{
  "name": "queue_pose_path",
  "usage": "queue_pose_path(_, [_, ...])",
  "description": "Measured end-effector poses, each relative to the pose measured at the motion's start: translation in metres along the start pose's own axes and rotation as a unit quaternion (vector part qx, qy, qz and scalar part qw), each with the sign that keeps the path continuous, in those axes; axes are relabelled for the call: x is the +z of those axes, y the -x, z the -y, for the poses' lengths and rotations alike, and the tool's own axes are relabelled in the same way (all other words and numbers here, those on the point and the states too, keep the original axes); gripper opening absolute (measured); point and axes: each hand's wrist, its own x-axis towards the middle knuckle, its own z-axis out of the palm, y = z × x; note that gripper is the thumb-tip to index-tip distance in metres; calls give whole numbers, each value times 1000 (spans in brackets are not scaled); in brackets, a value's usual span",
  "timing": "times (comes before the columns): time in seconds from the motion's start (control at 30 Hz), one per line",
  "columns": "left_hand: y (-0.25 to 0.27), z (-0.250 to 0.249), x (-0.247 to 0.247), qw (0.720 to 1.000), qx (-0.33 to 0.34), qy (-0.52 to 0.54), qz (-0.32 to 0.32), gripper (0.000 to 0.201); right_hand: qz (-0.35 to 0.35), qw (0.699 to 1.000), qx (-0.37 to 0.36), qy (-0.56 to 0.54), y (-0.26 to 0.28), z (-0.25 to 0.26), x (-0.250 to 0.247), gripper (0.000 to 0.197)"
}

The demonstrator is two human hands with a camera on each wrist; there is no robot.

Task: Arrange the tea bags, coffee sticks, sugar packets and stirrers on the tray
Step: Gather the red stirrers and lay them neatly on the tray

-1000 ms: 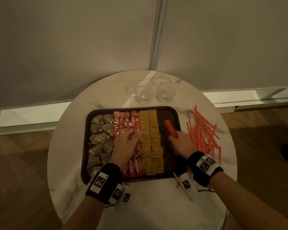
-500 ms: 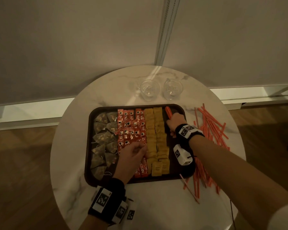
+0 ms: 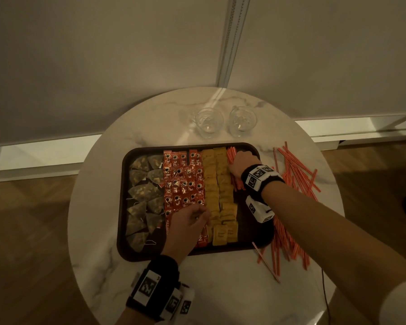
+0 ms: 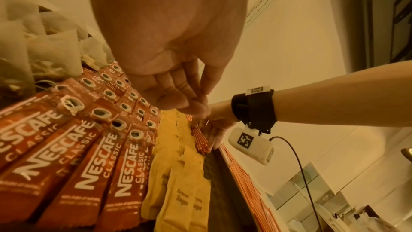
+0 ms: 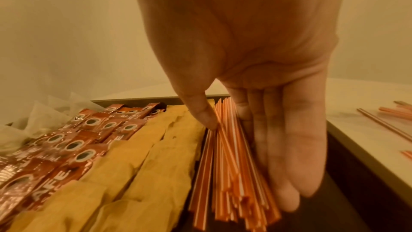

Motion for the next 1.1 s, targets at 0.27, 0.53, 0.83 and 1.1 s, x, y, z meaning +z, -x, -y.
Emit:
queue_pose_path(0.27, [9,8,-1,1000,-10,7,-9,17,-21,999,-43,-22,18,-13,-7,35])
queue_pose_path(0.53, [20,25,8,999,-31,0,23,18,-99,972,22,-211,65,-112,9,13])
queue_pose_path(0.83, [33,23,20,997,-45,-26,65,17,-37,975,170,-139,76,-195,42,94])
queue_pose_path(1.1, [43,21,21,995,-53,-41,73,17,-44,984,117,-124,70,-158,40,49])
